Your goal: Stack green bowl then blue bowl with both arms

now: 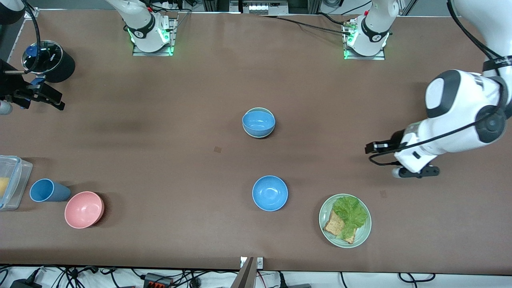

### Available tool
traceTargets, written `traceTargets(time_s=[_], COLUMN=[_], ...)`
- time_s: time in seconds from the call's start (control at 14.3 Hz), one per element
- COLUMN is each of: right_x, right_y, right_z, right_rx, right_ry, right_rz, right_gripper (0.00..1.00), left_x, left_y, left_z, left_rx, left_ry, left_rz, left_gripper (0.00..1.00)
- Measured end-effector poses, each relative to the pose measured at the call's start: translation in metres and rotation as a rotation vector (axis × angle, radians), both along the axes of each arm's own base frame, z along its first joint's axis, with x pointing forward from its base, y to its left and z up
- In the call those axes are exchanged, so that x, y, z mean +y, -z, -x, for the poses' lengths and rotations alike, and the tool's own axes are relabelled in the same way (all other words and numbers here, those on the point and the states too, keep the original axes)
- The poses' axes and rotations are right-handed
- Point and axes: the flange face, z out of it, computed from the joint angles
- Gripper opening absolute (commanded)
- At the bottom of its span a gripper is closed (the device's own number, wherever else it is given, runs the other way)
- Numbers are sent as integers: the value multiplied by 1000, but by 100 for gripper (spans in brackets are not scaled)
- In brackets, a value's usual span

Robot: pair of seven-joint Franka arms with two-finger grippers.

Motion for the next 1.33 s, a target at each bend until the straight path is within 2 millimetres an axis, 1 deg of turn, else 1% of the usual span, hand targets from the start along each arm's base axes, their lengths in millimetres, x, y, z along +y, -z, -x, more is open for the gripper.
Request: traceTargets(time_s=[0.14,0.21,0.35,0.49,0.63,0.7,0.84,1.33], right_x=[0,0,0,0,0,0,0,0], right_y=[0,0,0,0,0,-1,-1,-1], right_z=[0,0,0,0,0,0,0,0], right_rx=[-1,-1,-2,-2,-2,-2,-2,-1], right_ry=[0,0,0,0,0,0,0,0], right_rz=[0,0,0,0,0,0,0,0], right_gripper=[100,100,100,100,100,100,100,100], left_x=[25,43,78,97,102,101,97,87], left_y=[-12,-23,-53,-90,-119,-126,-130,-128], left_z=[0,0,7,21,35,43,51,51], left_rx=[-45,-72,-110,-139,-157,-136,-96,-94], left_ry=[65,88,103,99,111,117,127,137], left_rz=[-18,-33,-64,-120,-187,-198,-199,-176], left_gripper=[100,100,100,100,100,100,100,100])
